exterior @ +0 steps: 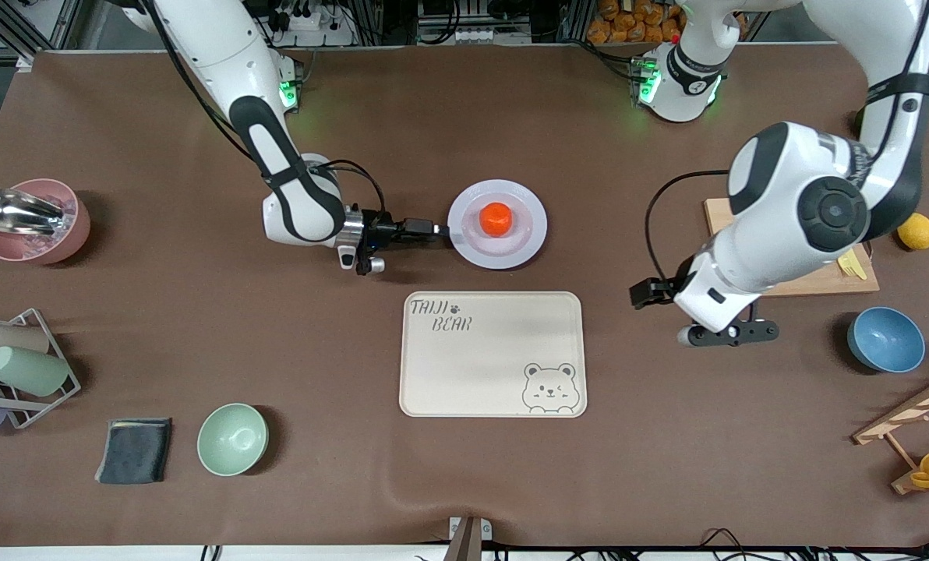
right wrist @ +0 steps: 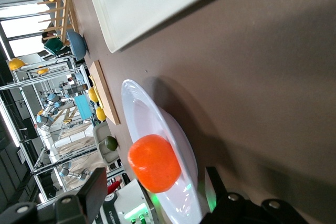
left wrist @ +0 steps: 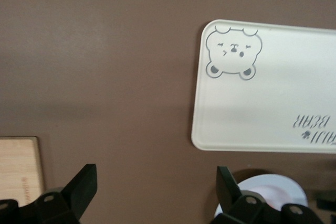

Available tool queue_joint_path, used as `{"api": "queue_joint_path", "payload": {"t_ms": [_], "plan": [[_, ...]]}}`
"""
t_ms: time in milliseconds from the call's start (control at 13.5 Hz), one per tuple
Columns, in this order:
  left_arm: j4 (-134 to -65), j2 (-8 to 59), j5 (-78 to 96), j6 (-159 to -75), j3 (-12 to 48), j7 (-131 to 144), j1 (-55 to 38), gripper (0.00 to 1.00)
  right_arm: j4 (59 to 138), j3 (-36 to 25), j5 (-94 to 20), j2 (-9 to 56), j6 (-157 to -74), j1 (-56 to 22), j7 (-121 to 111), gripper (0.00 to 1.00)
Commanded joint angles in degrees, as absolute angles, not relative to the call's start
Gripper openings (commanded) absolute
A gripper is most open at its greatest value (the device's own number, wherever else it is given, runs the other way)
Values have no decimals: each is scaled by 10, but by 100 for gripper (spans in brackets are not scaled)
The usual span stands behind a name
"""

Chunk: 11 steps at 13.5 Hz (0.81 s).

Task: Place orange and plate with both arms
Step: 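Grip the plate rim with the right gripper while the left gripper withdraws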

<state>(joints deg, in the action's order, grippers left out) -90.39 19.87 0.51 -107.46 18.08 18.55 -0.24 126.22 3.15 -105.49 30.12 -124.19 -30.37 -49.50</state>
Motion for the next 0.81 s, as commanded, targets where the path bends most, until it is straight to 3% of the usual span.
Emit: {"api": "queue_joint_path", "payload": {"t_ms": [0, 148, 296, 370, 519, 667, 741], "plan": [[-915, 174, -12, -1042, 185, 129, 17, 100, 1265, 27, -1098, 313, -1240, -319, -526, 80], [-922, 154, -25, -1023, 170, 104, 12, 100, 1264, 27, -1122, 321, -1240, -331, -529, 68], [-939, 120, -24, -1003, 101, 50, -25, 100, 1264, 27, -1144, 323, -1241, -344, -540, 54], [-958, 93, -19, -998, 60, 26, -49, 100, 1264, 27, -1150, 322, -1241, -350, -542, 43], [-997, 37, -18, -986, 40, 16, -56, 100, 1264, 26, -1150, 326, -1244, -358, -542, 14], [-999, -2, -18, -943, 37, 16, -53, 100, 1264, 27, -1150, 326, -1263, -358, -548, 0], [-996, -15, -18, -926, 27, 16, -54, 100, 1264, 27, -1157, 326, -1265, -357, -552, 0]]}}
